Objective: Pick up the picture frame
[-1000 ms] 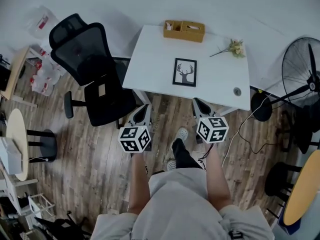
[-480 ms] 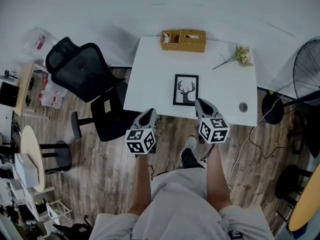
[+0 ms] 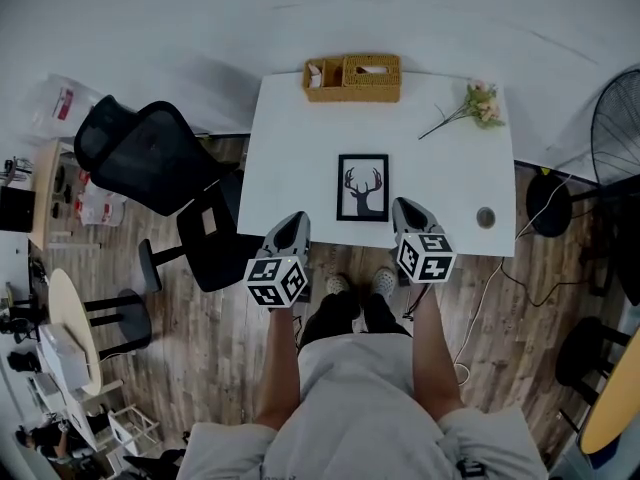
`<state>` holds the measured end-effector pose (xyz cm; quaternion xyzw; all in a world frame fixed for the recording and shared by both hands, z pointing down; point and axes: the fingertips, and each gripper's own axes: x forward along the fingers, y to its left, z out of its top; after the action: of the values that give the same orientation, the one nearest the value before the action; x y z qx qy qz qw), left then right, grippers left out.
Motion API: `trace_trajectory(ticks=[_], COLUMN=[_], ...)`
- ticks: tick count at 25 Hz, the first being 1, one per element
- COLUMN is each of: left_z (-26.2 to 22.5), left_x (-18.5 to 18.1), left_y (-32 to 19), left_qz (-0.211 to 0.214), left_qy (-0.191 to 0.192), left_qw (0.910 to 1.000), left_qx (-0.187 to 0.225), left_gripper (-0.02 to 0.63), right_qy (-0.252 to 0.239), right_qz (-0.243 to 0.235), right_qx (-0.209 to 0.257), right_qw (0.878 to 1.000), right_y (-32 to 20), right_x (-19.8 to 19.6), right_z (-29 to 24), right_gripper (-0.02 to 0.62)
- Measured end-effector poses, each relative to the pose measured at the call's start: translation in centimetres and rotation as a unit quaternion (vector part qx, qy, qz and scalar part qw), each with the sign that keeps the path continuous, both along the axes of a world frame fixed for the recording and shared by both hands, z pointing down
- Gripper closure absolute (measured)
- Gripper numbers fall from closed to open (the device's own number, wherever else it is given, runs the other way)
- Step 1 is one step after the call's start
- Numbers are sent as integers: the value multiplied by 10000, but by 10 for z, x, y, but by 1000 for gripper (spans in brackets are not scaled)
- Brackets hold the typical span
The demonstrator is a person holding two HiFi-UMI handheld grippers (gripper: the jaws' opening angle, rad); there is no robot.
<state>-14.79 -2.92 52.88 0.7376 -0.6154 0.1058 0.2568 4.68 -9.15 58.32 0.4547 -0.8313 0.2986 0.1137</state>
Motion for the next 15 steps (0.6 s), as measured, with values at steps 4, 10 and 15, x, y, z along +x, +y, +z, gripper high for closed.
trace_trajectory(ticks=[4,10,15], left_z=[4,20,56], left_x=[-9,-7,-8], left_y=[-18,-56,-96], left_qz=[2,269,266], left_qy=[33,132,346], left_qw=[10000,9995,9984], left_qx=[36,-27,-367], left_gripper=[581,580,580], right_qy=[101,335,713], right_qz=[-50,78,257], right_qx=[-121,-83,-356], right_qw=[9999,9994,9965], right_y=[-5,-28,-42], right_x=[-8,-13,-13], right_z=[14,19,45], right_gripper=[574,572,572])
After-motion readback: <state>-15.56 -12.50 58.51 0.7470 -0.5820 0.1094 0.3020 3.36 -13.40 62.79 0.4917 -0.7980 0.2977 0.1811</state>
